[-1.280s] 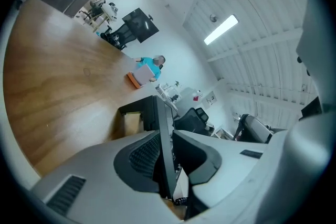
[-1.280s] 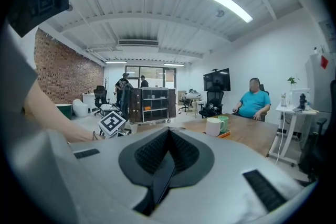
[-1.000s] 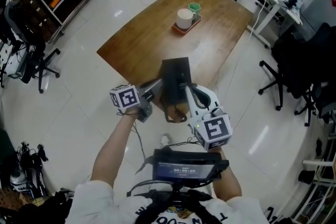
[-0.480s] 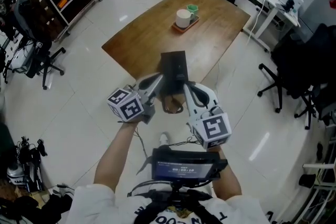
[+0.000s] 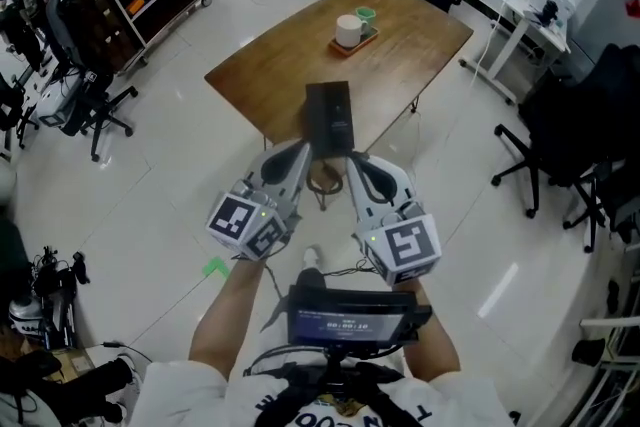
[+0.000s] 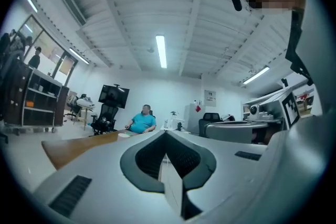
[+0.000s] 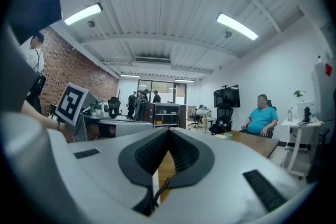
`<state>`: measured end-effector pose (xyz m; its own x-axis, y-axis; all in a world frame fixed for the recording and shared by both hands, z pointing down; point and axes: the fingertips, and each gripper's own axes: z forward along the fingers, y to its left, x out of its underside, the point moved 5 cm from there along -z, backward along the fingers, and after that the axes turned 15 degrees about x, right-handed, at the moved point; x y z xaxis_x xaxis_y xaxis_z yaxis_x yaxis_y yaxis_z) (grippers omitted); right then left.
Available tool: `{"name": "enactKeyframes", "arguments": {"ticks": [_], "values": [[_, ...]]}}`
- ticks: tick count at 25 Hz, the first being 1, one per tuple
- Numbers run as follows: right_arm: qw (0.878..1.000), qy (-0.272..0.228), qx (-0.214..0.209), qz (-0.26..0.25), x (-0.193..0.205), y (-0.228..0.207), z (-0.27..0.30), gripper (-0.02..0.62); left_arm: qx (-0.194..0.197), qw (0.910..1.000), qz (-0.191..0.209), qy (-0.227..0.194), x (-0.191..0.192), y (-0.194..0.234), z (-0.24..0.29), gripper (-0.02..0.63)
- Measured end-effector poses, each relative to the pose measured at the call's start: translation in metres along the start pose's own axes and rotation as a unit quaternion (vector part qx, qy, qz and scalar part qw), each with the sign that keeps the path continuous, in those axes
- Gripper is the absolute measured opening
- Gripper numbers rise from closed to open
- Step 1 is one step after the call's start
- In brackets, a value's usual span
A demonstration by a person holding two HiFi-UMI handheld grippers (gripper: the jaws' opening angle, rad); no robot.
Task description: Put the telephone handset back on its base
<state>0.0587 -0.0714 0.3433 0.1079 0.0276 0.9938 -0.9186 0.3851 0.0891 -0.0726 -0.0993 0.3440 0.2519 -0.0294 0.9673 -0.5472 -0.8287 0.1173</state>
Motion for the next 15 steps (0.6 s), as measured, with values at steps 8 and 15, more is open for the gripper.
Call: {"name": "enactKeyframes", "arguments": {"ticks": [8, 15], "values": [[1.0, -0.015, -0.016, 0.001, -0.002, 0.019, -0.073, -0.002, -0.026, 0.9992, 0.029, -0.01, -0.014, -0.086, -0.027, -0.015], [1.0, -0.017, -0.021, 0.007, -0.006, 0.03, -0.114, -0.003, -0.027, 0.9982, 0.053, -0.014, -0.024, -0.135, -0.04, -0.014]]}}
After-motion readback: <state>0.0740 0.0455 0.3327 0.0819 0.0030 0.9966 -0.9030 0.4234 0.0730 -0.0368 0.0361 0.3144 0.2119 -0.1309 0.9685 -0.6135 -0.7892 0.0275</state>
